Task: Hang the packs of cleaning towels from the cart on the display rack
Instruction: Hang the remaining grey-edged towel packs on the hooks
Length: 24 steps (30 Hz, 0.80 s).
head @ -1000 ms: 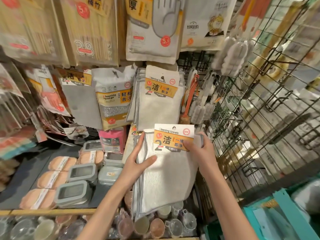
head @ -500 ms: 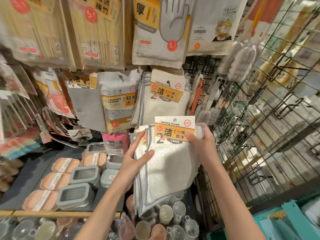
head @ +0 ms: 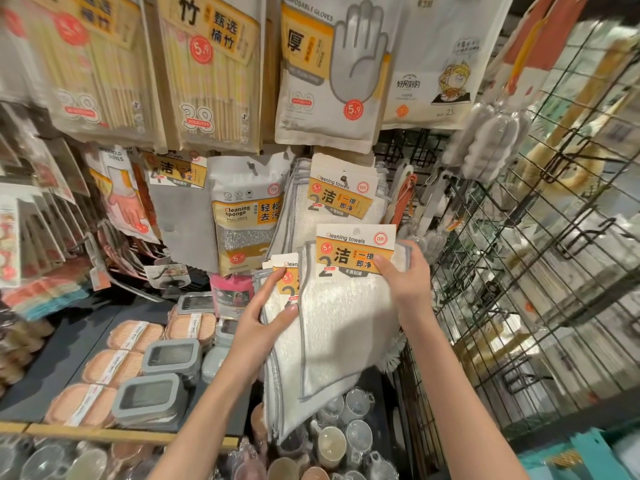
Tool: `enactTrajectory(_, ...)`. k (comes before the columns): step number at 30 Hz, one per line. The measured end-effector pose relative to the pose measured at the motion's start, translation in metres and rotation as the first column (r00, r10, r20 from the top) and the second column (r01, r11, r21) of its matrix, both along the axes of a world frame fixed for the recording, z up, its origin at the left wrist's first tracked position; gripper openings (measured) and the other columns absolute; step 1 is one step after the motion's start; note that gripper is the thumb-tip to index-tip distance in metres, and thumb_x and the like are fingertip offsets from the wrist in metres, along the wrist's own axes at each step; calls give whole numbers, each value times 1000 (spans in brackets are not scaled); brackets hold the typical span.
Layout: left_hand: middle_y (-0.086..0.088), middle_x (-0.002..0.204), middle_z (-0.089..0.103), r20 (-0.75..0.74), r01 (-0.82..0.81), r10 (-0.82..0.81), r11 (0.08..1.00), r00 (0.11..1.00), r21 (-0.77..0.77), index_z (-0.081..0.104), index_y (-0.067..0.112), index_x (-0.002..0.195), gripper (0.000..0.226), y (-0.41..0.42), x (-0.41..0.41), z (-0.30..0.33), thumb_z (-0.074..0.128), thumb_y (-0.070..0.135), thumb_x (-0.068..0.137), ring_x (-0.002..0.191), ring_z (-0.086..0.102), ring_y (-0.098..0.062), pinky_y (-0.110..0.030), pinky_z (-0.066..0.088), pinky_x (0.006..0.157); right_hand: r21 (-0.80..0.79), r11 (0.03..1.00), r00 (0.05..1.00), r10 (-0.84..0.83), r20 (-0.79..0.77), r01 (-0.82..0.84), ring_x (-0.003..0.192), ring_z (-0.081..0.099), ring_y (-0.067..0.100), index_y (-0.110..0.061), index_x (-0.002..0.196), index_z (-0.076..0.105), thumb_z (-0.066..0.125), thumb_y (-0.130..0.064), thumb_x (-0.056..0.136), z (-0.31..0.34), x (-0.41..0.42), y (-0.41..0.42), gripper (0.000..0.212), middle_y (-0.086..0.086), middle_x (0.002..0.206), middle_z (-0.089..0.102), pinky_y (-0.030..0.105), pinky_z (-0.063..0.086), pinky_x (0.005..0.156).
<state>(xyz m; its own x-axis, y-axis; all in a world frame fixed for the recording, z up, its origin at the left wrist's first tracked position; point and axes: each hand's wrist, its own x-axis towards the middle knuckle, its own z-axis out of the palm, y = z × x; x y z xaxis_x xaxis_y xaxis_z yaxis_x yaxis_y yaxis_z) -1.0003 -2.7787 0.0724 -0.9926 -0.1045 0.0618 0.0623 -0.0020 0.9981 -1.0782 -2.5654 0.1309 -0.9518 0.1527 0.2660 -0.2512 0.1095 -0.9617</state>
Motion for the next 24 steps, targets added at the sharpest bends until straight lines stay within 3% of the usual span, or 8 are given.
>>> enactTrajectory(4,56,122,40,-3,-25,25,1000,1000,-15,47,65,124,58,-3,-1,-3,72,41,77,107,30,39,-32,27,103,-1,1000,999,-28,33,28,94,63,5,-32,91,54,67,-4,83,10,-16,-3,32,-18,93,65,36,51,92)
enactTrajectory(8,53,125,40,10,-48,48,998,999,33,47,64,126,59,-6,-4,-4,71,42,77,107,29,40,-35,26,105,1,1000,1000,0,29,0,109,59,15,-35,93,53,66,-8,84,22,-31,-14,32,-6,109,64,42,47,98)
enactTrajectory(12,54,126,37,21,-79,79,996,997,45,45,64,127,60,-12,-6,-4,70,46,76,107,27,40,-36,25,107,-58,998,999,-3,38,5,113,58,18,-36,96,53,67,-12,84,31,-47,-20,31,-1,118,63,46,46,100)
enactTrajectory(16,59,120,37,12,-92,92,995,996,27,46,65,125,58,-12,-7,-5,70,43,77,106,27,41,-34,25,104,-39,999,999,-26,24,27,110,58,15,-37,93,52,67,-12,85,32,-59,-26,30,-3,115,61,43,46,100)
enactTrajectory(19,59,118,38,8,-100,100,995,995,12,46,65,126,56,-13,-7,-7,69,41,80,106,28,41,-33,25,102,-41,999,999,-34,17,34,100,59,3,-37,92,53,67,-11,84,32,-69,-27,30,-12,105,62,34,48,96)
enactTrajectory(22,56,121,40,12,-114,114,993,993,23,46,64,127,57,-14,-7,-9,68,41,79,108,29,40,-35,25,105,-48,997,998,-56,34,58,99,53,-4,-27,114,51,67,-12,84,29,-78,-30,37,-23,105,55,23,41,94)
enactTrajectory(24,55,122,40,10,-121,121,992,993,30,47,63,127,57,-14,-7,-10,68,40,80,109,28,39,-35,25,106,-48,993,992,-107,68,111,115,46,5,-17,136,42,68,-12,84,30,-84,-32,58,-13,124,52,25,35,100)
